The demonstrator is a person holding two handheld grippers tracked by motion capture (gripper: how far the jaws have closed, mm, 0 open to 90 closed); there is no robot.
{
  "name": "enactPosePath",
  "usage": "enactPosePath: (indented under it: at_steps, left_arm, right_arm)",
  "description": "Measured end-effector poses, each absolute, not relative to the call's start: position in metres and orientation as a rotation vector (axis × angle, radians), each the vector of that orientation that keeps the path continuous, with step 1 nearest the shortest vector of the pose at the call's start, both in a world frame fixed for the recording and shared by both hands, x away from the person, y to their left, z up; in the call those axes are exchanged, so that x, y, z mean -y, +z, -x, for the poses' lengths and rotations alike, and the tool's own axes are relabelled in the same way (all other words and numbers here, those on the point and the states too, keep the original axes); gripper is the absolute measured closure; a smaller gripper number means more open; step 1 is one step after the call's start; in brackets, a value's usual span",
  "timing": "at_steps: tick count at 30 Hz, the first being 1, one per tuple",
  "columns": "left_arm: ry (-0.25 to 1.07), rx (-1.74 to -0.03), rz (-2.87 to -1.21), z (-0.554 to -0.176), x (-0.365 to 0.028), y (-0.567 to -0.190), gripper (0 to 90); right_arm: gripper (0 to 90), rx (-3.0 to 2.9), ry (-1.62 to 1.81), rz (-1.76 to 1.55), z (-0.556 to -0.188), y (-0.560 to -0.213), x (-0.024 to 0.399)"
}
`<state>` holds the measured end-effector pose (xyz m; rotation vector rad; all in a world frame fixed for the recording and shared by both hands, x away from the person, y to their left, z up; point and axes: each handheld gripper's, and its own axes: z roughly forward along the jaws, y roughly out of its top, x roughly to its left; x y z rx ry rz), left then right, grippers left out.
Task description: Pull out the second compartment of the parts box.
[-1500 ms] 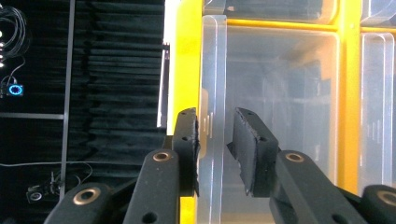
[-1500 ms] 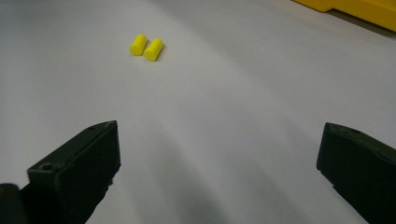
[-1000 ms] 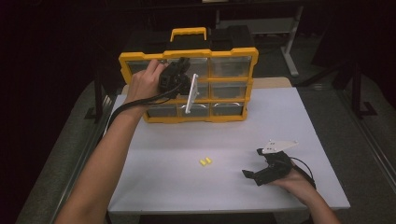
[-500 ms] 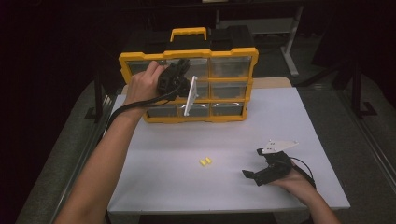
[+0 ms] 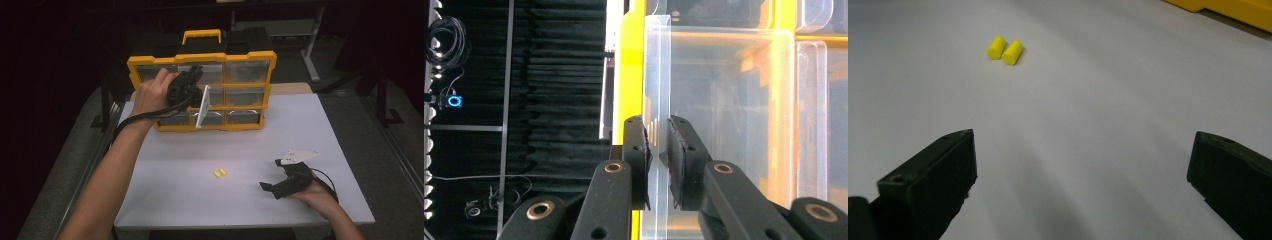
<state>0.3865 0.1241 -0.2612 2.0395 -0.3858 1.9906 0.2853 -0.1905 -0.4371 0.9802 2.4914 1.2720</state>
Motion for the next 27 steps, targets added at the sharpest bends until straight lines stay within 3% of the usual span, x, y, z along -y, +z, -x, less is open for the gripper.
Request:
enactPosePath:
  at_steps: [27]
  left_arm:
    - [2.003, 0.414, -2.016, -0.363, -0.128, -0.262, 79.9]
  right_arm:
    - [0.0, -2.49, 1.273, -0.982, -0.285, -0.437, 0.19]
